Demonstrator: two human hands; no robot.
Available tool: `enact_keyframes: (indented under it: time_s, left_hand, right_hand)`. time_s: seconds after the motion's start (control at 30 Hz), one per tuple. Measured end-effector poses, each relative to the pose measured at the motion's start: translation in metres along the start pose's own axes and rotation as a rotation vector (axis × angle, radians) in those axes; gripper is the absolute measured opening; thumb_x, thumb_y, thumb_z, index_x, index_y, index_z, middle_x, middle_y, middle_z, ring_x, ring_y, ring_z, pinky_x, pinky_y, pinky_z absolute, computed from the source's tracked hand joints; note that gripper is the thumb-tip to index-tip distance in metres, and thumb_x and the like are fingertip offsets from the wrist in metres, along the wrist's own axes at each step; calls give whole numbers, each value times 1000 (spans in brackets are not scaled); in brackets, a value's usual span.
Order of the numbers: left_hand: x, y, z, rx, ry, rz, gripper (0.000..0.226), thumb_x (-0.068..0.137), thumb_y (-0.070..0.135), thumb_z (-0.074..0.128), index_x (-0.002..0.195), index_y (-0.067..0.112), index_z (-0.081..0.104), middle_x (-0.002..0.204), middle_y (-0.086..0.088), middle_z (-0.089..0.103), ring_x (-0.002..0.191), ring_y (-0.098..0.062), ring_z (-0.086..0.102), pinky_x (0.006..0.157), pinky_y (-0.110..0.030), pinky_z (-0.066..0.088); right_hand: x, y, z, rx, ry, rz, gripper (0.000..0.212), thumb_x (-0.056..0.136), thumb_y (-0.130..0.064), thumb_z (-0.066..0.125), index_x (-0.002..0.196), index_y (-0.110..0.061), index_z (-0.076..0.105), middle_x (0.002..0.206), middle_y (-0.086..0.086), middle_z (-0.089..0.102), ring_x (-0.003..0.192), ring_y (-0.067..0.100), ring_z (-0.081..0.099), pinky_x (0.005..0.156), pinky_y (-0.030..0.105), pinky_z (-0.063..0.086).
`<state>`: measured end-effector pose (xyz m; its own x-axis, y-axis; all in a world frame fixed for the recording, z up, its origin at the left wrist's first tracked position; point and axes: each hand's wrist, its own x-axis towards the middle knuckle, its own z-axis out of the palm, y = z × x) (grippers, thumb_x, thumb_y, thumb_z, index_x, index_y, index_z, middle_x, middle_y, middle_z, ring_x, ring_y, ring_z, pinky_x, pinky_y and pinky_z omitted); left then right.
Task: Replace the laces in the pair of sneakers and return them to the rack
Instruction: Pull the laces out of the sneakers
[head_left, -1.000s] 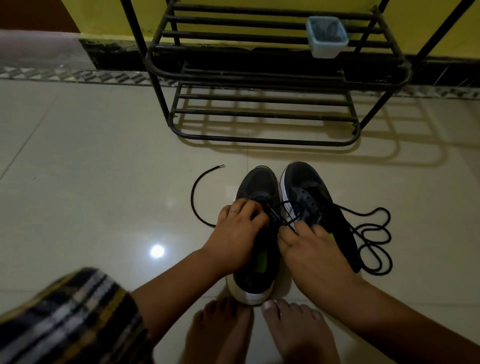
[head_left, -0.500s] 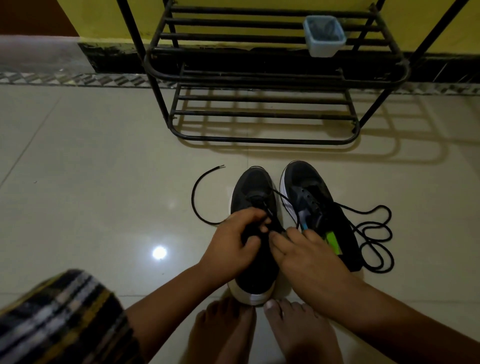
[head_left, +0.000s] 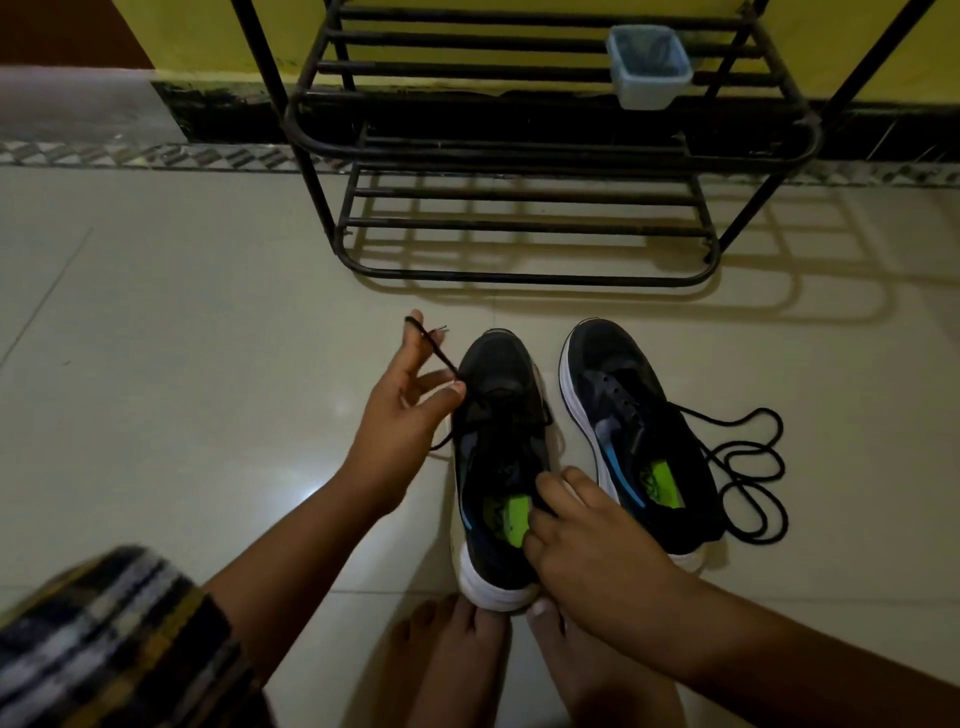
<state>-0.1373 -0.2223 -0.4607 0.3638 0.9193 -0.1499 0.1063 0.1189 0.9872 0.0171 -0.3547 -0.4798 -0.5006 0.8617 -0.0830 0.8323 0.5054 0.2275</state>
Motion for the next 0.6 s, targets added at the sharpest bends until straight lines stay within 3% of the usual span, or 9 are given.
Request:
enact_keyframes:
  time_s: [0.13, 0.17, 0.27, 0.37, 0.43, 0.5, 0.6]
  left_hand:
    - [3, -9, -8, 339, 33, 82, 80, 92, 10, 55, 150, 32, 4, 154, 9, 24, 136, -8, 32, 101, -14, 31]
    - [3, -13, -10, 491, 54, 126, 81, 91, 11, 56, 151, 27, 2, 154, 5, 26, 138, -12, 31, 103, -16, 30]
    - [6, -25, -21, 970, 89, 155, 84, 89, 21, 58, 151, 15, 2, 146, -7, 41, 133, -26, 37, 106, -40, 32]
    - [6, -31, -30, 1238, 29, 82, 73, 90, 32, 56, 149, 16, 15, 135, 0, 53, 137, -25, 31, 110, -47, 23]
    - [6, -34, -36, 1231, 42, 152, 47, 92, 32, 54, 137, 23, 44, 110, 5, 67, 127, -23, 44, 105, -46, 26]
    - [6, -33, -39, 1200, 96, 229, 20, 93, 28, 53, 109, 26, 65, 85, 7, 70, 102, -20, 59, 94, -42, 32]
    - [6, -28, -37, 954, 188, 189, 16, 95, 23, 49, 90, 23, 64, 69, 9, 69, 63, -5, 60, 78, -29, 43]
  right_hand:
    - [-2, -1, 2, 3, 10, -10, 26, 79, -26, 52, 85, -12, 74, 91, 10, 72, 111, 36, 56, 99, 48, 43]
    - [-3, 0, 2, 16, 14, -13, 25, 77, -29, 59, 87, -12, 74, 94, 11, 72, 113, 37, 55, 100, 49, 43]
    - [-2, 1, 0, 49, 16, -14, 29, 68, -36, 73, 84, -12, 75, 95, 11, 72, 120, 36, 53, 101, 49, 43]
    - [1, 1, 4, 65, 13, -22, 28, 66, -35, 75, 82, -11, 75, 93, 11, 73, 120, 33, 54, 103, 48, 41]
    - [2, 0, 7, 67, 14, -24, 29, 65, -34, 76, 82, -12, 75, 90, 9, 73, 116, 30, 58, 103, 47, 41]
    - [2, 0, 9, 80, 13, -25, 29, 63, -35, 77, 81, -12, 75, 88, 9, 74, 113, 29, 60, 102, 47, 41]
    - [1, 1, 8, 95, 34, -23, 29, 62, -34, 78, 80, -12, 75, 87, 9, 73, 111, 29, 61, 101, 47, 43]
